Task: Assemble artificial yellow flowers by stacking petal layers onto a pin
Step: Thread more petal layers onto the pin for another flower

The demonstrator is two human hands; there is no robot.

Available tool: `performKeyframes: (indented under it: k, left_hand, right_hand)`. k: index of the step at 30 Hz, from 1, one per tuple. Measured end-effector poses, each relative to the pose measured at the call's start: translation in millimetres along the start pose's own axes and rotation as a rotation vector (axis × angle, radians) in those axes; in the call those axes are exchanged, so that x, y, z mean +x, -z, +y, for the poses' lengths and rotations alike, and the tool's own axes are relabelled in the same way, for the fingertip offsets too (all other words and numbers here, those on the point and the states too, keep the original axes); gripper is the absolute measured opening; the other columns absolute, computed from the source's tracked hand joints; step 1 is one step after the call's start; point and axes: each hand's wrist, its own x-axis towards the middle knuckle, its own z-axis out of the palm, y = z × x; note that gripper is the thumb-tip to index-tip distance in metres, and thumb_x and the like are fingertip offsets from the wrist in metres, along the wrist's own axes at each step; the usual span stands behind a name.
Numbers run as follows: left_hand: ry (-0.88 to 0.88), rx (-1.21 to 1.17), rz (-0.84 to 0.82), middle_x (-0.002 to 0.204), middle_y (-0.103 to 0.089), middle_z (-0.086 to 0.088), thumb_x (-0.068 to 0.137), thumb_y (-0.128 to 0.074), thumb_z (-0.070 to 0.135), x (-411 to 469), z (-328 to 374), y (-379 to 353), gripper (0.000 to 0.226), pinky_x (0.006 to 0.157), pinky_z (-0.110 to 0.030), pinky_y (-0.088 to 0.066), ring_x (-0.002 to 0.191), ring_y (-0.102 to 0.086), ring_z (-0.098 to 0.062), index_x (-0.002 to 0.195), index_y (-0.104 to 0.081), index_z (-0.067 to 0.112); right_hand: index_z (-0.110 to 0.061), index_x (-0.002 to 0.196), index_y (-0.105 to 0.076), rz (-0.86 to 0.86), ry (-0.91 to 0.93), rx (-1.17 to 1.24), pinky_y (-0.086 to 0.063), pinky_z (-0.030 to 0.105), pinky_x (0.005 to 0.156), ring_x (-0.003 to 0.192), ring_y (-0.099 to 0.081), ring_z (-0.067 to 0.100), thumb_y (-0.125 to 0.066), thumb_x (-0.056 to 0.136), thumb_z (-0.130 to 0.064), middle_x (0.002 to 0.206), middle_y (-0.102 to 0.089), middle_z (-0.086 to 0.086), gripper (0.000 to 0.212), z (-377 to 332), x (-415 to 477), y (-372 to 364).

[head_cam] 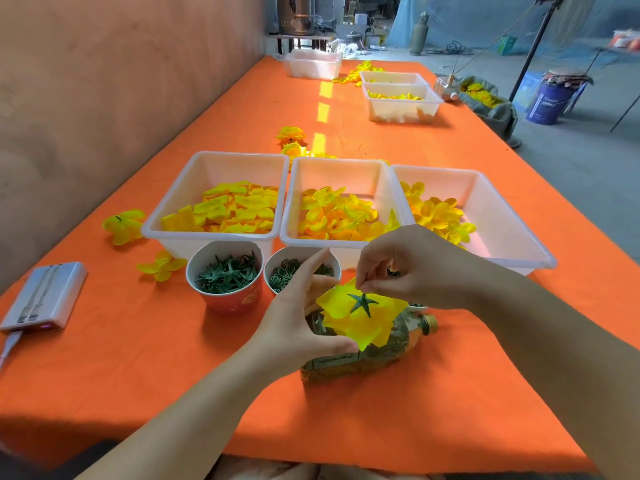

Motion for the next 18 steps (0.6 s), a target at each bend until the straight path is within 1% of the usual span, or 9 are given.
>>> performKeyframes:
  k: [1, 3, 5, 7, 8, 10, 14, 16, 18]
  left_hand:
    - [-0.004, 0.060, -0.014, 0.125, -0.060, 0.017, 0.051, -0.096, 0.031, 0, 0, 0, 0.124, 0.106, -0.035, -0.048, 0.123, -0.057, -0.003, 0.147, -0.022, 0.058]
    - [-0.013, 0.189, -0.062, 0.129, -0.056, 0.016, 0.053, -0.094, 0.030, 2, 3, 0, 0.130, 0.104, -0.030, -0.046, 0.124, -0.052, -0.002, 0.150, -0.012, 0.058]
    - [-0.013, 0.280, -0.083, 0.136, -0.049, 0.013, 0.057, -0.094, 0.029, 2, 6, 0, 0.134, 0.104, -0.027, -0.043, 0.128, -0.046, -0.002, 0.152, -0.004, 0.055]
    - [-0.016, 0.249, -0.050, 0.130, -0.055, 0.011, 0.062, -0.092, 0.024, 2, 7, -2, 0.127, 0.100, -0.035, -0.048, 0.120, -0.055, -0.006, 0.155, -0.007, 0.050]
    - [-0.017, 0.203, -0.020, 0.123, -0.060, 0.011, 0.065, -0.090, 0.022, 2, 7, -3, 0.122, 0.096, -0.039, -0.051, 0.112, -0.061, -0.008, 0.155, -0.011, 0.047]
    - [-0.012, 0.150, 0.030, 0.114, -0.065, 0.011, 0.068, -0.089, 0.019, 3, 6, -6, 0.115, 0.092, -0.043, -0.053, 0.101, -0.066, -0.011, 0.155, -0.017, 0.044]
    - [0.011, 0.208, 0.068, 0.106, -0.068, 0.019, 0.065, -0.091, 0.030, 2, 4, -10, 0.112, 0.093, -0.033, -0.053, 0.097, -0.064, -0.003, 0.152, -0.023, 0.049]
    - [0.004, 0.230, 0.098, 0.106, -0.069, 0.023, 0.067, -0.089, 0.033, 1, 4, -13, 0.107, 0.090, -0.027, -0.052, 0.098, -0.063, 0.002, 0.151, -0.025, 0.048]
    - [0.016, 0.182, 0.128, 0.106, -0.071, 0.023, 0.071, -0.088, 0.035, 2, 2, -16, 0.098, 0.087, -0.020, -0.050, 0.100, -0.064, 0.004, 0.150, -0.031, 0.040]
  right_hand:
    - [-0.021, 0.088, -0.077, -0.014, -0.014, 0.002, -0.042, 0.010, 0.064, 0.075, -0.065, 0.000, -0.079, 0.082, -0.015, 0.076, -0.071, -0.011, 0.009, 0, 0, -1]
    - [-0.022, 0.094, -0.076, -0.064, -0.056, -0.011, -0.045, 0.012, 0.065, 0.076, -0.065, -0.001, -0.082, 0.078, -0.019, 0.077, -0.071, -0.011, 0.017, 0, 0, -4]
    - [-0.023, 0.093, -0.076, -0.084, -0.087, -0.030, -0.050, 0.022, 0.070, 0.077, -0.065, 0.002, -0.083, 0.077, -0.021, 0.078, -0.070, -0.009, 0.017, 1, 1, -9]
    - [-0.020, 0.087, -0.078, -0.052, -0.077, -0.046, -0.052, 0.030, 0.073, 0.075, -0.065, 0.005, -0.082, 0.079, -0.018, 0.077, -0.071, -0.006, 0.009, 0, 1, -12]
    - [-0.020, 0.084, -0.078, -0.037, -0.066, -0.051, -0.052, 0.030, 0.073, 0.074, -0.065, 0.006, -0.081, 0.080, -0.017, 0.076, -0.072, -0.005, 0.006, 0, 1, -12]
    - [-0.019, 0.083, -0.079, -0.029, -0.050, -0.062, -0.050, 0.024, 0.069, 0.073, -0.064, 0.005, -0.081, 0.080, -0.016, 0.075, -0.072, -0.005, 0.005, -2, 1, -9]
    - [-0.022, 0.085, -0.079, -0.065, -0.042, -0.140, -0.045, 0.013, 0.067, 0.070, -0.061, -0.005, -0.079, 0.081, -0.016, 0.069, -0.065, -0.017, 0.006, -10, 6, 2]
    - [-0.022, 0.087, -0.079, -0.057, -0.024, -0.182, -0.045, 0.014, 0.069, 0.070, -0.059, -0.006, -0.078, 0.082, -0.016, 0.071, -0.063, -0.019, 0.007, -17, 8, 8]
    - [-0.021, 0.086, -0.079, -0.019, -0.004, -0.172, -0.048, 0.018, 0.071, 0.072, -0.063, -0.001, -0.078, 0.082, -0.015, 0.076, -0.069, -0.014, 0.007, -23, 9, 20]
